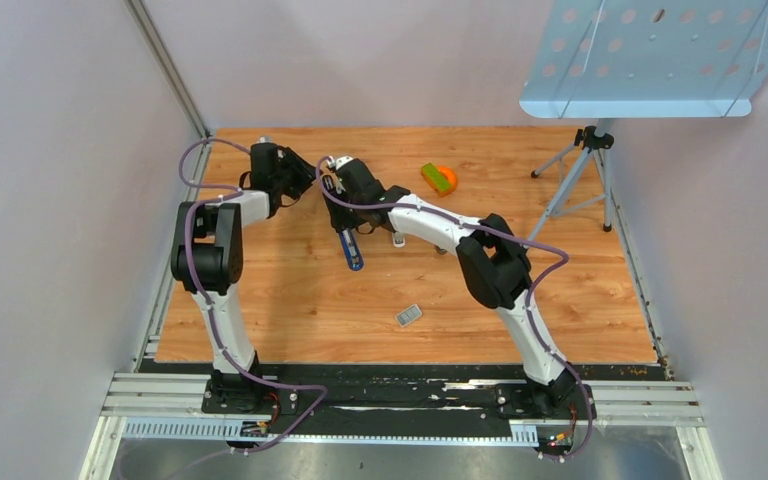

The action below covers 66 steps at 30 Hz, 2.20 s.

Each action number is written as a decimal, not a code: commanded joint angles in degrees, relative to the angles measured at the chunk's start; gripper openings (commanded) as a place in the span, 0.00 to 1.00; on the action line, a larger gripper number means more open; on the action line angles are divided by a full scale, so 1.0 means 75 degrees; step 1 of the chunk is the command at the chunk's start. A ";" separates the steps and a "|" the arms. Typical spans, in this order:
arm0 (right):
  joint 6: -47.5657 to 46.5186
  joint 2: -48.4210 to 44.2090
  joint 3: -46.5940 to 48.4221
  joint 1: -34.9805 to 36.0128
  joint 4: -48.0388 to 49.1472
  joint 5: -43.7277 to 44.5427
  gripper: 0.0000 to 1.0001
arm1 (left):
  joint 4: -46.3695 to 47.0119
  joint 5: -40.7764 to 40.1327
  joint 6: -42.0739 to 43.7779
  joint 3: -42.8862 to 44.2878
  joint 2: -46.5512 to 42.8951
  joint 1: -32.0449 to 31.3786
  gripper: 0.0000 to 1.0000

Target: Load the staples into the stapler

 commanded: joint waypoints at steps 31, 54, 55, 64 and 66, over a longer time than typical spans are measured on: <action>-0.2202 0.1099 0.0537 0.0114 0.1685 0.0626 0.21 | 0.0751 0.1158 -0.0579 -0.2312 -0.1472 0.0670 0.62; -0.1819 -0.0270 -0.1877 0.0120 0.4368 -0.0312 0.00 | 0.2951 0.1444 -0.1407 -0.3365 -0.0864 0.0680 0.75; -0.1823 -0.0285 -0.1909 0.0123 0.4423 -0.0312 0.00 | 0.2847 0.1434 -0.1333 -0.3345 -0.0872 0.0681 0.76; -0.1805 -0.0319 -0.2095 0.0203 0.4830 -0.0621 0.00 | 0.3980 0.1679 -0.1938 -0.3648 -0.0411 0.0682 0.74; -0.1807 -0.0275 -0.2085 0.0237 0.4852 -0.0670 0.00 | 0.4364 0.1734 -0.2102 -0.3717 -0.0302 0.0677 0.72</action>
